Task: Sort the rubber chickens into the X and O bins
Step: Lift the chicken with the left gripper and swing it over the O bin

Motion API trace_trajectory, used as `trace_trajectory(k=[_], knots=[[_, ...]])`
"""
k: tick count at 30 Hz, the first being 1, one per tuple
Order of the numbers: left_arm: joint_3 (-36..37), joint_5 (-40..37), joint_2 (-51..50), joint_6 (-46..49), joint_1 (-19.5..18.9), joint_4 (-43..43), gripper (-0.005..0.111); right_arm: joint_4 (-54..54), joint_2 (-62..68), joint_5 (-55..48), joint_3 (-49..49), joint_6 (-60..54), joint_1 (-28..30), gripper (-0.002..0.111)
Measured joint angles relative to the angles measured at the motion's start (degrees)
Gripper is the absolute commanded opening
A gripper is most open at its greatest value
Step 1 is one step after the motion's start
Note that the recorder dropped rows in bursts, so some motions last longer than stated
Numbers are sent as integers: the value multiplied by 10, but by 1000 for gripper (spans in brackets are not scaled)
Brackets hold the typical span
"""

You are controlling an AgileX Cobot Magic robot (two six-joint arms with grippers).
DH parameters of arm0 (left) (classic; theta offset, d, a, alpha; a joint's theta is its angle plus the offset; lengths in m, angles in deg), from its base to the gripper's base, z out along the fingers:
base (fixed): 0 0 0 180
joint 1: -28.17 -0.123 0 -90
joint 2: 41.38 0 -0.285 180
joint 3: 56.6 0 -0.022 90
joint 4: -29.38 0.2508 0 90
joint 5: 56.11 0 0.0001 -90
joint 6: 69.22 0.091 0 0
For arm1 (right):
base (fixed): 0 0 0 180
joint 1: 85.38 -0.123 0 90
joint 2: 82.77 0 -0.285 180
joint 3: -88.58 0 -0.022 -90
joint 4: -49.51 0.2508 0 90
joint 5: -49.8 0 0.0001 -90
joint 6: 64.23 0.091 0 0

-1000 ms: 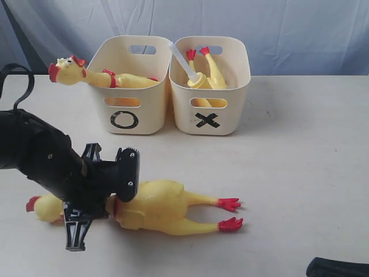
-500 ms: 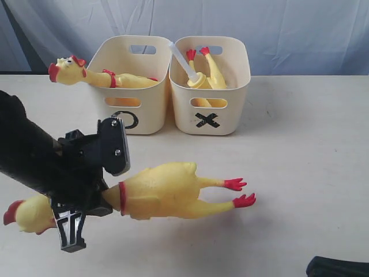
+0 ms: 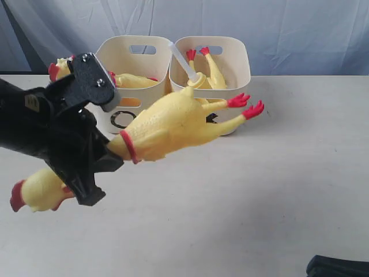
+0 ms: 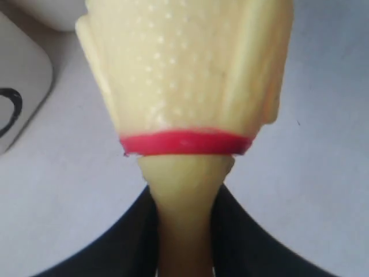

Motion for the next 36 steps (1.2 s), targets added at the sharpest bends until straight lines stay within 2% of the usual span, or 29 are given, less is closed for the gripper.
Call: trace_trajectory(k=[6, 13, 20, 27, 36], knots=[[-37, -2, 15, -25, -21, -17, 0, 0, 0, 0, 0, 0, 0, -1], [-75, -6, 17, -28, -83, -53, 0, 0, 0, 0, 0, 0, 0, -1], [-119, -6, 17, 4, -140, -147, 0, 0, 0, 0, 0, 0, 0, -1], [-143, -9, 13, 11, -213, -273, 0, 0, 0, 0, 0, 0, 0, -1], [-198, -74, -77, 22, -270, -375, 0, 0, 0, 0, 0, 0, 0, -1]])
